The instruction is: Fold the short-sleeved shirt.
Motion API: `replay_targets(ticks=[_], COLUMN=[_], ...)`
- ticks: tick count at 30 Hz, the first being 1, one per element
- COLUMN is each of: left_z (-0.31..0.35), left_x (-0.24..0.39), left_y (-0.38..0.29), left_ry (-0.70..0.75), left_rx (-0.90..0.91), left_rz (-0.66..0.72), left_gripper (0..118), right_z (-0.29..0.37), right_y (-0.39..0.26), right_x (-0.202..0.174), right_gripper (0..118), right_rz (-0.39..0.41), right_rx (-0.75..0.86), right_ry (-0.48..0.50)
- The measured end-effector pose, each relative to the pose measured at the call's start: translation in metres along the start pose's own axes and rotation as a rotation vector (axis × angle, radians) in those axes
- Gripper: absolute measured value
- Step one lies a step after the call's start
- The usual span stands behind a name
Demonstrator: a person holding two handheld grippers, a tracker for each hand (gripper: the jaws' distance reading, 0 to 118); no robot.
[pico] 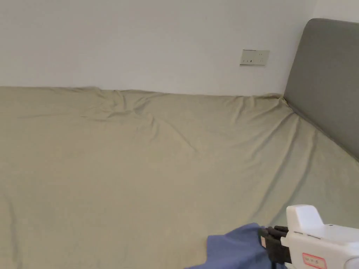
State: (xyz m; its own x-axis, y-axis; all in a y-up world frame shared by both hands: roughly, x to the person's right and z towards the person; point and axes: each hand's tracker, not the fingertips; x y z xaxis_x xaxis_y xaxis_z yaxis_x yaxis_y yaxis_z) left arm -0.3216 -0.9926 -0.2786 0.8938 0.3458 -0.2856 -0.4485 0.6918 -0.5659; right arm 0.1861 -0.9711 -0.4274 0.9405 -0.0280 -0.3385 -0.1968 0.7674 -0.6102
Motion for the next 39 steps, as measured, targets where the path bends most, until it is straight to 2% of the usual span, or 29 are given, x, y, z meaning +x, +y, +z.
replay_targets(ticks=[3,7,11,14,17,21,24,27,34,39], left_z=[0.041,0.090,0.115,0.123,0.125,0.114,0.103,0.085,0.038,0.008], left_x=[0.026,0.054,0.075,0.083,0.089,0.094,0.107,0.124,0.159,0.184], left_y=[0.041,0.100,0.153,0.194,0.239,0.305,0.346,0.378,0.426,0.443], left_ry=[-0.041,-0.084,0.007,0.078,0.112,0.150,0.168,0.217,0.281,0.303], left_rx=[0.128,0.284,0.396,0.466,0.476,0.477,0.493,0.527,0.582,0.610], left_rz=[-0.099,-0.185,-0.263,-0.293,-0.254,-0.173,-0.144,-0.154,-0.178,-0.208], left_gripper=[8,8,8,8,8,8,8,8,8,8], right_z=[0.058,0.124,0.164,0.183,0.186,0.177,0.164,0.149,0.110,0.097], right_y=[0.037,0.089,0.143,0.185,0.229,0.291,0.331,0.366,0.422,0.444], right_x=[-0.004,-0.002,0.005,0.008,0.009,0.011,0.004,-0.005,-0.013,-0.006], right_gripper=[6,6,6,6,6,6,6,6,6,6], right_rz=[0.047,0.047,-0.003,0.007,-0.007,-0.066,-0.056,-0.013,-0.013,-0.081], right_rx=[0.179,0.374,0.494,0.558,0.579,0.599,0.615,0.630,0.663,0.725], right_ry=[-0.043,-0.068,-0.062,-0.080,-0.092,-0.100,-0.136,-0.202,-0.287,-0.320])
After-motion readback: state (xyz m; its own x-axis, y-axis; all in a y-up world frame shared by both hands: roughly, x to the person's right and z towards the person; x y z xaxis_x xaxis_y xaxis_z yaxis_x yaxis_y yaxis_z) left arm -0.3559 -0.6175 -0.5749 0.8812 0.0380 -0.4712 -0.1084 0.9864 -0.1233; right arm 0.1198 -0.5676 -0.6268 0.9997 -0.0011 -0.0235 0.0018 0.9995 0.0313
